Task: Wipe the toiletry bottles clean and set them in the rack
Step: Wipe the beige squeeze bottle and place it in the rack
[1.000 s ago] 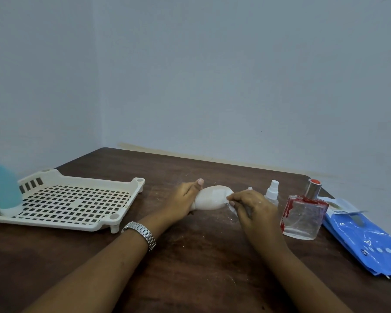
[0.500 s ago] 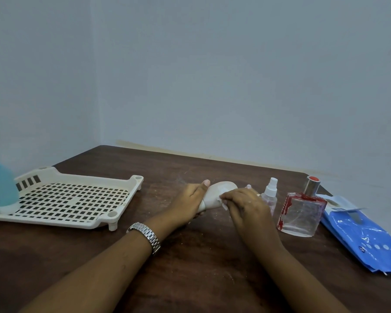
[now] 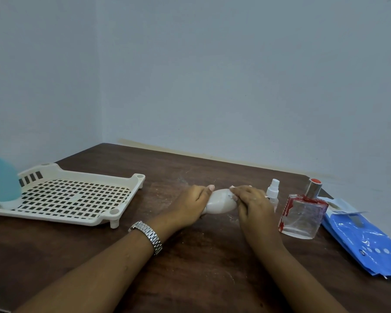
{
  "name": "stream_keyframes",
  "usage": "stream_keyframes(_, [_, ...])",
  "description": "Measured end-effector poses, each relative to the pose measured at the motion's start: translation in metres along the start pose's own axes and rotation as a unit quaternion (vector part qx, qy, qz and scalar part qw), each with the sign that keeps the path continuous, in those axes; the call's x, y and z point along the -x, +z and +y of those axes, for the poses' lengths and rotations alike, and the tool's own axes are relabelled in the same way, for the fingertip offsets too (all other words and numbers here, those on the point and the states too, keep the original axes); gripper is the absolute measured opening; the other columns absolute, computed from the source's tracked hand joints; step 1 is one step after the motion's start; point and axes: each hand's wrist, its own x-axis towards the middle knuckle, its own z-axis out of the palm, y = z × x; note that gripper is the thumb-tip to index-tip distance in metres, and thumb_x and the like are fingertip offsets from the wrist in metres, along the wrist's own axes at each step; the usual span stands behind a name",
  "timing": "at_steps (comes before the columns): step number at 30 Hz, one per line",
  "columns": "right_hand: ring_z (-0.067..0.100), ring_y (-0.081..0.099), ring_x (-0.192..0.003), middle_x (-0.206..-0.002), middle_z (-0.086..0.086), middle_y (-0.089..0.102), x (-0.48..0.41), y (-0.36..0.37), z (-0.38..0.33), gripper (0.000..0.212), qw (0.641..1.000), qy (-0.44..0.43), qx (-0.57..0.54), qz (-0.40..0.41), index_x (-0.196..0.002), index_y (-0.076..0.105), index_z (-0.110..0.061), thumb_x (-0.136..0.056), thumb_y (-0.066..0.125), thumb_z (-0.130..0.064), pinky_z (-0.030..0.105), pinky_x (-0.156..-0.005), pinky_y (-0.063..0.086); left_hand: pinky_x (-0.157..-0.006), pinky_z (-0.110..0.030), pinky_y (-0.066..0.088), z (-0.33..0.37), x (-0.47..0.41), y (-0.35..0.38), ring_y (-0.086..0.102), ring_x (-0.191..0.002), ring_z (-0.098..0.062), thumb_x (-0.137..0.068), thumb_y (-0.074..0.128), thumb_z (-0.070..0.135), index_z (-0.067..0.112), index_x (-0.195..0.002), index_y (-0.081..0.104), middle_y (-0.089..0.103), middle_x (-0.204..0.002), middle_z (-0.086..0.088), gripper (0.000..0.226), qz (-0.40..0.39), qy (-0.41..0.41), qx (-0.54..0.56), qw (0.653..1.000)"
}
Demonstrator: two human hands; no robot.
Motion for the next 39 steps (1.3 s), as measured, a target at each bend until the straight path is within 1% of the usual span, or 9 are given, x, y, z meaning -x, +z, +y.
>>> stream_keyframes(5, [0.022,0.060,-0.093,-0.103,0.007,0.067,0.003,0.008,-0.003,0.030,0.997,-0.055,0.007,-0.058,-0.104,0.070,-0.006,-0.077,0.066,0.007,0.025,-0.084,0.043,-0.052,-0.024,0.041,0.003,0.000,0.000,0.053,-0.050,-0.010,-0.103,0.032,0.034,0.016,-0.066,0.053,0.055,-0.056,-0.001,0.046,0.019,0.009,-0.034,0.999])
stream_keyframes(10, [0.020,0.061,-0.091,-0.099,0.004,0.068,0.006,0.008,-0.006,0.032,0.993,-0.099,-0.010,-0.065,-0.101,0.071,-0.008,-0.074,0.068,0.009,0.025,-0.082,0.048,-0.058,-0.045,0.047,-0.004,-0.004,0.000,0.057,-0.057,-0.031,-0.103,0.034,0.031,0.002,-0.068,0.058,0.055,-0.055,-0.006,0.051,0.059,0.006,-0.014,0.998])
stream_keyframes(12, [0.018,0.061,-0.091,-0.098,0.002,0.069,0.006,0.007,-0.007,0.031,0.992,-0.106,-0.011,-0.067,-0.101,0.071,-0.009,-0.075,0.068,0.008,0.026,-0.081,0.050,-0.059,-0.046,0.047,-0.006,-0.005,0.000,0.059,-0.059,-0.035,-0.103,0.035,0.031,0.001,-0.068,0.059,0.055,-0.054,-0.006,0.052,0.067,-0.002,-0.007,0.998])
stream_keyframes(17, [0.019,0.063,-0.087,-0.095,0.004,0.070,0.003,0.003,-0.001,0.024,0.993,-0.103,-0.003,-0.052,-0.096,0.072,-0.007,-0.077,0.060,0.002,0.016,-0.085,0.038,-0.051,-0.032,0.041,-0.006,-0.006,0.001,0.053,-0.048,-0.019,-0.103,0.033,0.032,0.007,-0.064,0.055,0.053,-0.049,-0.001,0.052,0.073,-0.016,0.009,0.997])
stream_keyframes(20, [0.021,0.064,-0.086,-0.094,0.006,0.071,-0.001,0.001,0.007,0.026,0.997,-0.065,0.012,-0.031,-0.094,0.072,-0.007,-0.074,0.068,0.009,0.015,-0.086,0.037,-0.048,-0.026,0.038,-0.006,-0.007,0.000,0.049,-0.046,-0.013,-0.103,0.032,0.033,0.009,-0.066,0.052,0.052,-0.051,-0.001,0.049,0.069,-0.026,0.008,0.997])
stream_keyframes(25, [0.021,0.064,-0.089,-0.095,0.006,0.071,-0.002,-0.003,0.012,0.031,0.999,-0.022,0.023,0.005,-0.096,0.072,-0.006,-0.071,0.070,0.012,0.040,-0.089,0.051,-0.044,-0.017,0.034,0.000,-0.003,0.003,0.048,-0.046,-0.008,-0.104,0.031,0.032,0.017,-0.062,0.047,0.050,-0.053,0.001,0.047,0.040,-0.012,-0.011,0.999])
stream_keyframes(27, [0.021,0.063,-0.089,-0.096,0.006,0.071,-0.002,-0.003,0.011,0.033,0.999,-0.024,0.020,0.009,-0.097,0.072,-0.006,-0.071,0.069,0.013,0.040,-0.089,0.051,-0.044,-0.015,0.034,0.002,-0.002,0.004,0.048,-0.047,-0.007,-0.104,0.031,0.031,0.019,-0.062,0.046,0.049,-0.053,0.002,0.046,0.039,-0.003,-0.023,0.999])
stream_keyframes(31, [0.020,0.063,-0.089,-0.098,0.006,0.070,0.003,0.002,0.004,0.031,0.997,-0.066,0.026,-0.028,-0.097,0.072,-0.006,-0.072,0.069,0.011,0.023,-0.085,0.045,-0.052,-0.031,0.038,-0.001,-0.002,0.005,0.049,-0.052,-0.015,-0.103,0.033,0.032,0.014,-0.061,0.049,0.050,-0.054,0.001,0.048,0.048,0.014,-0.049,0.998])
stream_keyframes(39, [0.019,0.062,-0.090,-0.097,0.007,0.069,0.006,0.008,-0.008,0.031,0.986,-0.161,0.024,-0.046,-0.098,0.071,-0.005,-0.072,0.068,0.011,0.021,-0.089,0.041,-0.061,-0.047,0.047,-0.005,-0.007,0.000,0.059,-0.061,-0.035,-0.103,0.033,0.030,-0.006,-0.071,0.059,0.055,-0.056,-0.010,0.055,0.094,-0.004,-0.006,0.996])
